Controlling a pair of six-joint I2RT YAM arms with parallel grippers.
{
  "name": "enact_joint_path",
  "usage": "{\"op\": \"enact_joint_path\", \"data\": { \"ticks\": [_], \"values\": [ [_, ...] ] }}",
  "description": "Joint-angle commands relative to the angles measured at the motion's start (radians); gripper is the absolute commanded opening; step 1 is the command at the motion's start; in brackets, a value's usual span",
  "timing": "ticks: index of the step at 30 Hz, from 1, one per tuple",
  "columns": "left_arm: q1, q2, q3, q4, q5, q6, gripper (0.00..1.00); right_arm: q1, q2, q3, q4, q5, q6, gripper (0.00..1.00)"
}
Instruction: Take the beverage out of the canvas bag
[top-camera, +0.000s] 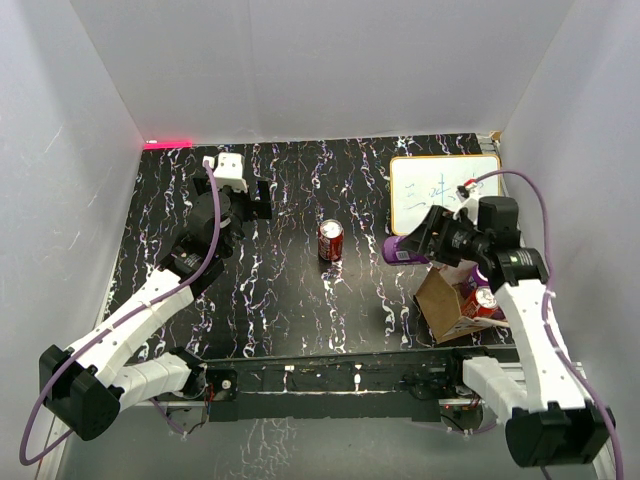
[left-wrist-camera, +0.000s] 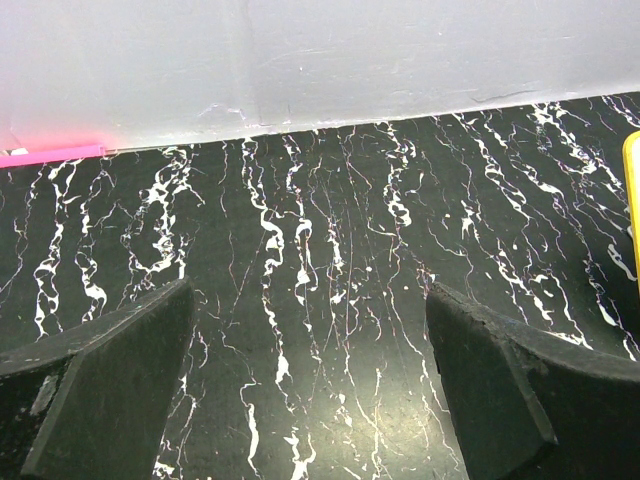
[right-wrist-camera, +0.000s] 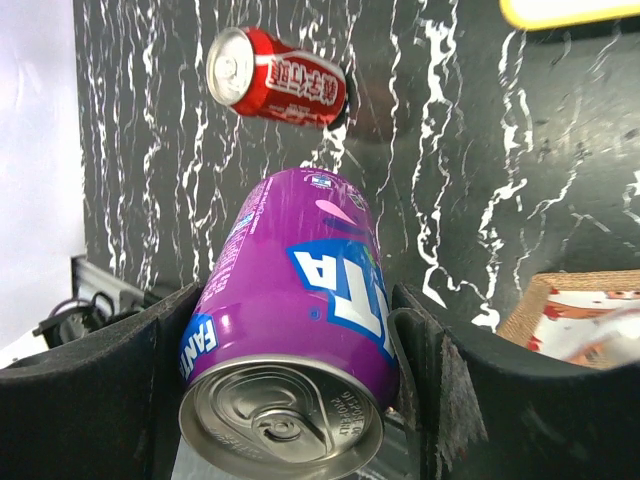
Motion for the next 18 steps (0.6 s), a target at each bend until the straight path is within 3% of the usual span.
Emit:
{"op": "enact_joint_path", "data": {
  "ticks": [1,9,14,18],
  "values": [
    [-0.003,-0.027,-0.001,0.017,-0.003,-0.006,0.97,0.028,0.095,0.03,0.199,-0.142,0.0,0.08],
    [-0.003,-0.033,-0.004,0.022,-0.002,-0.007,0.97,0.315,0.381,0.209,0.078,0.266,0.008,0.08],
    [-0.003,-0.036,-0.008,0.027,0.0,-0.009,0.97,0.381,0.621,0.381,-0.05,0.418,0.036,0.08],
    [-0.003,-0.036,-0.013,0.031,-0.001,-0.011,0.97,0.414,0.726,0.47,-0.079,0.491,0.051,0.08]
  ]
}}
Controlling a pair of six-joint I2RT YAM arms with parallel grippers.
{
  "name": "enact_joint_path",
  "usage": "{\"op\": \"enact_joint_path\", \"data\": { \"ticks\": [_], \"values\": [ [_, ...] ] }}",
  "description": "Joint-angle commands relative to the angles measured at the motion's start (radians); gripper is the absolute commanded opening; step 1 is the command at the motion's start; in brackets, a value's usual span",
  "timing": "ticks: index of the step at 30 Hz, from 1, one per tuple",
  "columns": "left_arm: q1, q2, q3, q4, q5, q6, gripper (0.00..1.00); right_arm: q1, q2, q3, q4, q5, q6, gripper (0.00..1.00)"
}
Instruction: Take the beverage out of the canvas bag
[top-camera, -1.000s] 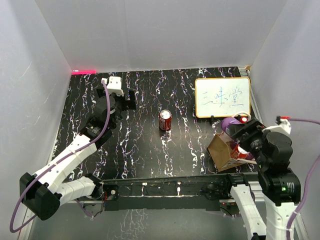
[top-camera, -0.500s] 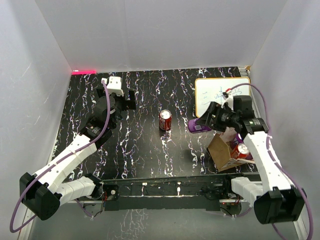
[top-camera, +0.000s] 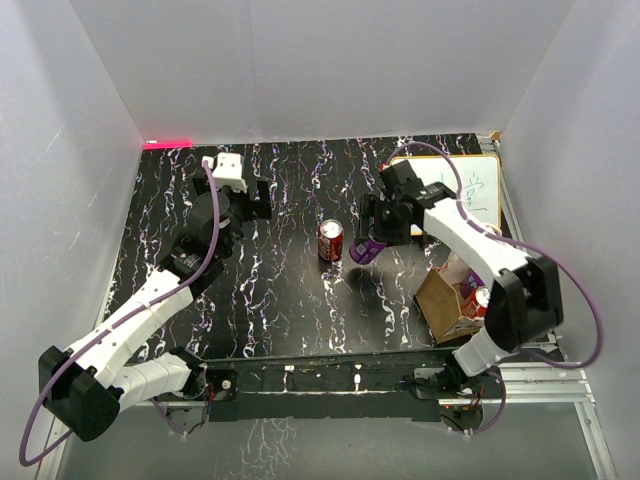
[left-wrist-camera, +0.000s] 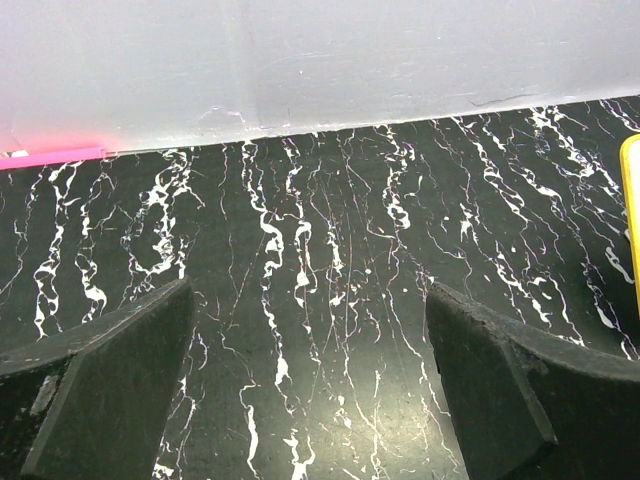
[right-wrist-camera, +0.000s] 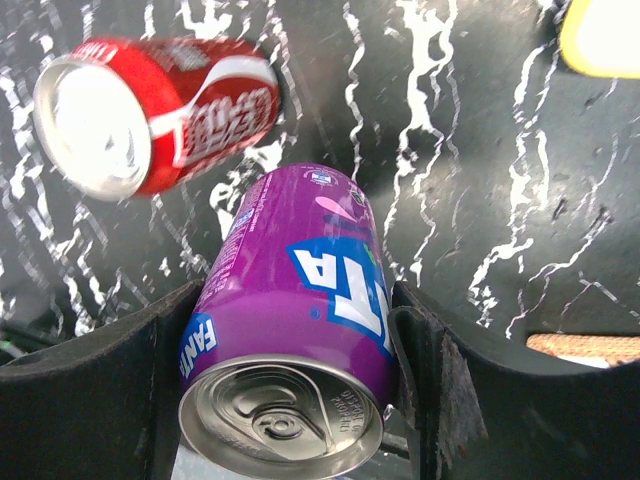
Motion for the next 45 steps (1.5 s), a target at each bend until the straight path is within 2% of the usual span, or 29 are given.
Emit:
{"op": "enact_joint_path", "data": {
  "ticks": [1,8,13,28,34,45],
  "values": [
    [-0.003,-0.034,-0.012,0.03,0.0,-0.01,0.97,0.031,0.065,0.141,-0.015,0.134,0.03,0.09],
    [-0.005,-0.042,-0.014,0.031,-0.003,-0.008,0.97,0.065,0.24,0.272,-0.073,0.202,0.035,0.13],
    [-0.006,-0.044,-0.015,0.033,-0.008,-0.006,0.97,0.092,0.309,0.323,-0.09,0.236,0.028,0.16],
    [-0.012,-0.044,-0.015,0.034,-0.005,-0.009,0.97,0.111,0.35,0.338,-0.113,0.299,0.016,0.29],
    [-0.013,-0.042,-0.015,0.034,-0.007,-0.008,0.97,0.111,0.362,0.329,-0.096,0.298,0.007,0.4],
    [-0.014,-0.041,-0.015,0.034,-0.008,-0.009,0.97,0.113,0.372,0.325,-0.092,0.297,-0.009,0.69]
  ]
}}
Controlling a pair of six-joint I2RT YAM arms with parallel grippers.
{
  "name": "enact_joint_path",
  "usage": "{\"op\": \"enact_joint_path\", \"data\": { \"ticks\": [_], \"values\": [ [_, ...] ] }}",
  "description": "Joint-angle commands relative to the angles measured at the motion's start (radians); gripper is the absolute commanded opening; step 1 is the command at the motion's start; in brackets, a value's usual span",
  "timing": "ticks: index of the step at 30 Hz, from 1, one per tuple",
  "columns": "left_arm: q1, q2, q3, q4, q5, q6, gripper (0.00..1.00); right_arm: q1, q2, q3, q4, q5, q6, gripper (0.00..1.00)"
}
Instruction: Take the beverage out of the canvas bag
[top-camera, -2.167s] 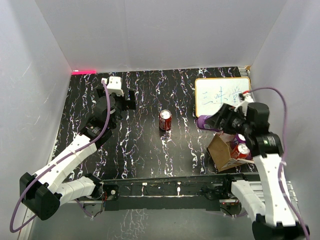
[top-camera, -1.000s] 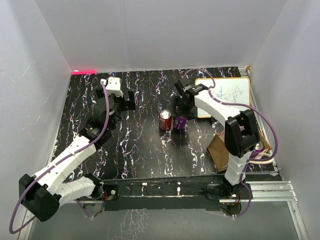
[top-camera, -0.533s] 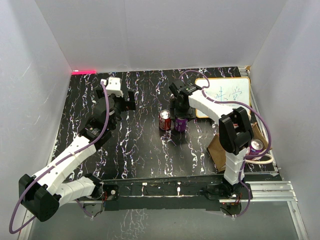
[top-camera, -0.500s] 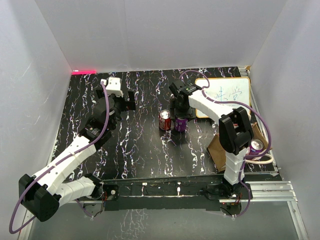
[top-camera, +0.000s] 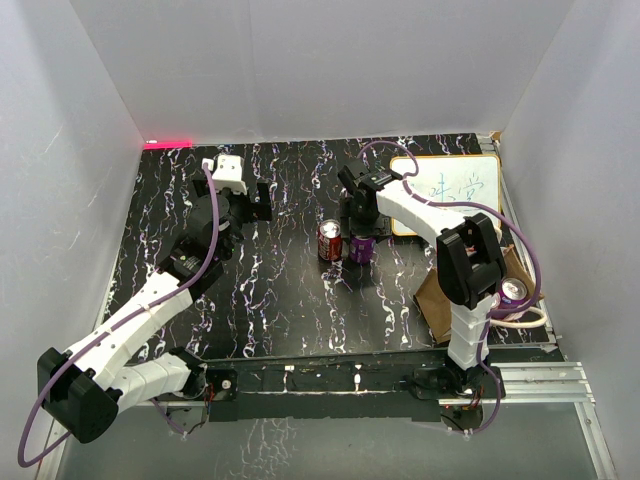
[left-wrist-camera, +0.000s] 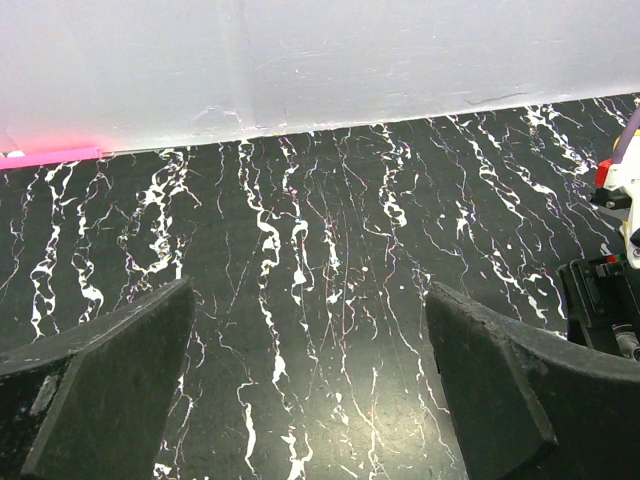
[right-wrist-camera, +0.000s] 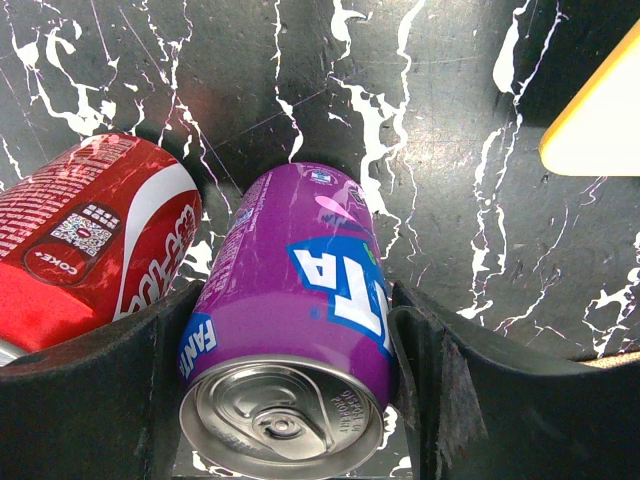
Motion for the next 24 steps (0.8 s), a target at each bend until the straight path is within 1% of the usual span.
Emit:
{"op": "enact_joint_path", "data": {
  "ticks": [1,6,11,17,24],
  "values": [
    [-0.006,-0.029,-0.002,0.029,-0.009,-0.008,0.97,0.005,-0.006,0.039,0.041,0.02,-0.014,0.71],
    [-0.005,-0.028,-0.002,0.029,-0.012,-0.008,0.97,0.006,-0.013,0.034,0.044,0.014,-0.02,0.78],
    [-0.006,-0.029,-0.002,0.028,-0.012,-0.008,0.97,0.006,-0.02,0.035,0.045,0.011,-0.022,0.82],
    [-0.005,-0.03,-0.002,0.027,-0.014,-0.009,0.97,0.006,-0.035,0.053,0.021,0.021,-0.022,0.82],
    [-0.005,-0.031,-0.001,0.026,-0.014,-0.009,0.97,0.007,-0.118,0.095,-0.026,0.018,-0.027,0.82]
  ]
}}
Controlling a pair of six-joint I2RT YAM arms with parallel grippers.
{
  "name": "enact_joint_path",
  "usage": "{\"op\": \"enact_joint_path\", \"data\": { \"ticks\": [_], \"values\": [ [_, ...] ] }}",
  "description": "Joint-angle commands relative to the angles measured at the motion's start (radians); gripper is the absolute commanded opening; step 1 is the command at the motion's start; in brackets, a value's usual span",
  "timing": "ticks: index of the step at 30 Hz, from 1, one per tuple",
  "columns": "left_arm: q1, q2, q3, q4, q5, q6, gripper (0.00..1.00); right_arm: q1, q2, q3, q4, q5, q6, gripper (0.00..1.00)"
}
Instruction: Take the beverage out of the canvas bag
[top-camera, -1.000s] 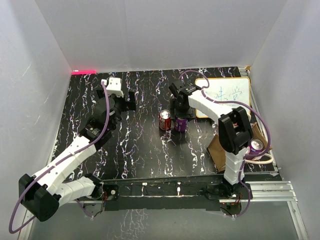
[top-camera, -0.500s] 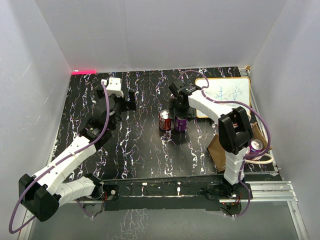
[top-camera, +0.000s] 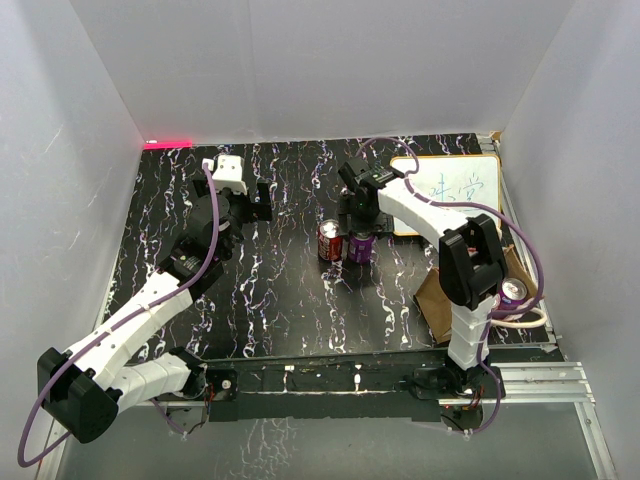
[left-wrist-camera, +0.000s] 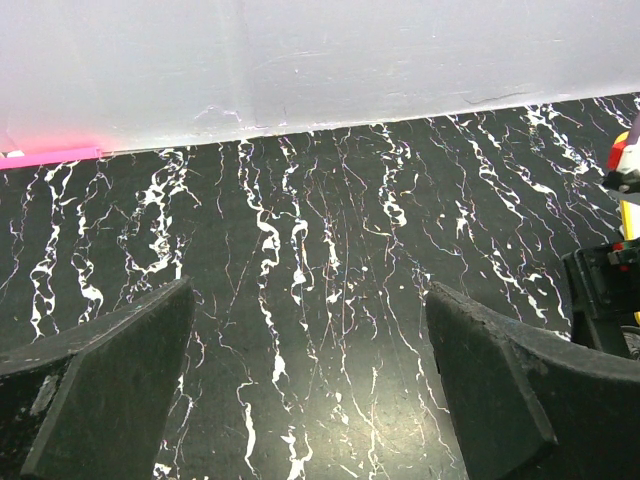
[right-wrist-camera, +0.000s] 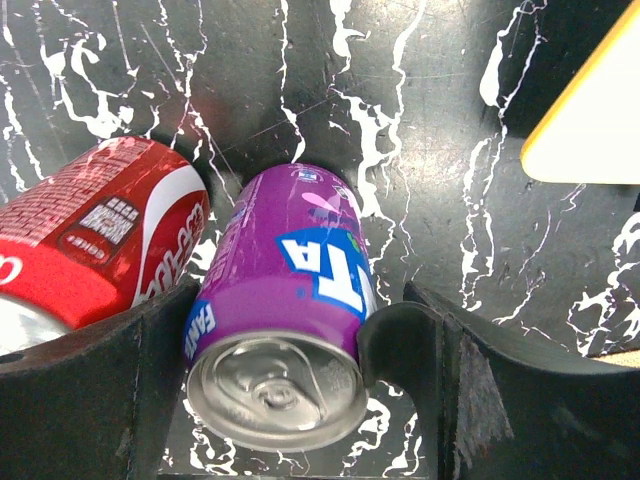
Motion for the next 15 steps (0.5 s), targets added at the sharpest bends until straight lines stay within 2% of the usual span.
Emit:
{"op": "enact_joint_path", "data": {
  "ticks": [1,8,15],
  "values": [
    [-0.004,-0.03,0.0,0.026,-0.014,-0.008,0.97,0.008,-0.126,0.082,-0.03,0.008,-0.01,0.82],
    [-0.004,-0.03,0.003,0.022,-0.011,-0.011,0.97,0.01,-0.375,-0.006,-0.027,0.061,-0.047,0.85],
    [-0.006,-0.023,0.008,0.014,-0.011,-0.016,0.97,0.009,-0.647,-0.218,-0.06,0.116,-0.04,0.86]
  ]
}}
